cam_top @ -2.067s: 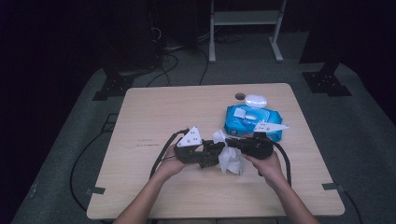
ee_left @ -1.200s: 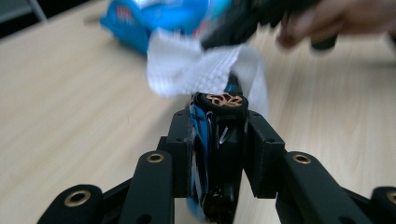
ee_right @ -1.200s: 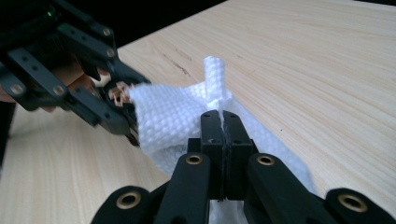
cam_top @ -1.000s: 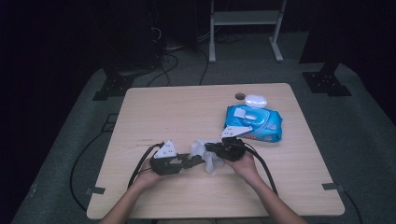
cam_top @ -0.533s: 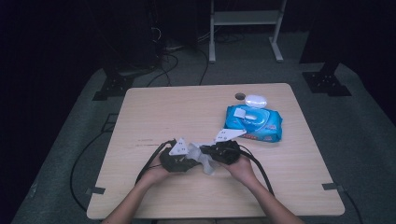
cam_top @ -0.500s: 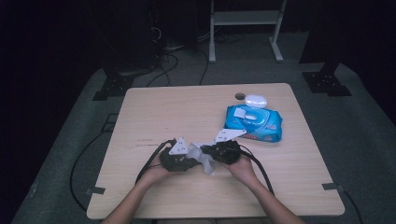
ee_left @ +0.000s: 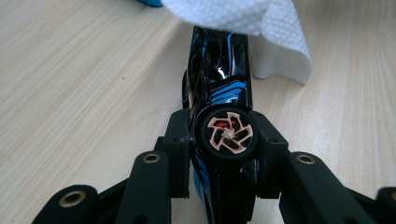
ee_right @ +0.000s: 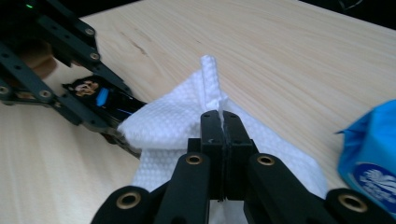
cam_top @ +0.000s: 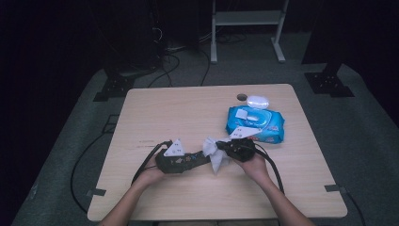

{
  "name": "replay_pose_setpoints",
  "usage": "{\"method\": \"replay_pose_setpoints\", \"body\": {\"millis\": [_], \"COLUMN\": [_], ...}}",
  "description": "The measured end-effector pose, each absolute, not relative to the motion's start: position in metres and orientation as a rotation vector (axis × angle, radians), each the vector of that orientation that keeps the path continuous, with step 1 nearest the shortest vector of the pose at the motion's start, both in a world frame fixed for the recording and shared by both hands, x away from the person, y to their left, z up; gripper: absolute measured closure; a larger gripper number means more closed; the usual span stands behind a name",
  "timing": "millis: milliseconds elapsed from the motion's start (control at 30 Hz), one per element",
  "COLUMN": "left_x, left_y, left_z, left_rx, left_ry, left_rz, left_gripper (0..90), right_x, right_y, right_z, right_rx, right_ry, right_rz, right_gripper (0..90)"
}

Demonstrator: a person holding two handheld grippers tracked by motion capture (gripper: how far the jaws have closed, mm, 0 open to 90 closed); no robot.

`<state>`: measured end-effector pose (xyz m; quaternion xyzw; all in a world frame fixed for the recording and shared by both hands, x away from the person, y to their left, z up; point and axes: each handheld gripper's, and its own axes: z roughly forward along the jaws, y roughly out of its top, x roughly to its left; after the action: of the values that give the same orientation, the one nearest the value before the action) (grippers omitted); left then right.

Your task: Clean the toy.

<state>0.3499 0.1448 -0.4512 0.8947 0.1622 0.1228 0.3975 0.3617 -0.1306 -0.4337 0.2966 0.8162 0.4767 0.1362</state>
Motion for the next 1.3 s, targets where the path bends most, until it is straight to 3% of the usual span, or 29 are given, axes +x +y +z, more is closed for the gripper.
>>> {"method": "replay_pose_setpoints", "body": {"millis": [333,400,467,800,1067,1300], "left_x": [0.364,0.364,0.365,0.358,0.351,0.362], "left_y": [0.126,0.124,0.124,0.142,0.156,0.126], "left_z": [-0.447,-0.446,-0.445,-0.442,-0.440,-0.436], "left_rx": [2.319,2.326,2.329,2.330,2.349,2.399], "left_ry": [0.438,0.430,0.416,0.386,0.383,0.365], "left_rz": [0.274,0.297,0.305,0.293,0.294,0.284], "left_gripper": [46.4,47.5,60.3,64.1,62.9,48.6], "right_x": [0.363,0.364,0.364,0.363,0.362,0.361], "right_y": [-0.128,-0.131,-0.132,-0.143,-0.148,-0.150], "right_z": [-0.435,-0.436,-0.436,-0.431,-0.435,-0.437], "right_rx": [0.882,0.900,0.910,0.939,0.962,0.972], "right_ry": [2.364,2.360,2.359,2.320,2.324,2.324], "right_rz": [1.440,1.463,1.465,1.518,1.520,1.540], "right_gripper": [88.6,88.6,88.6,88.6,88.6,88.6]}}
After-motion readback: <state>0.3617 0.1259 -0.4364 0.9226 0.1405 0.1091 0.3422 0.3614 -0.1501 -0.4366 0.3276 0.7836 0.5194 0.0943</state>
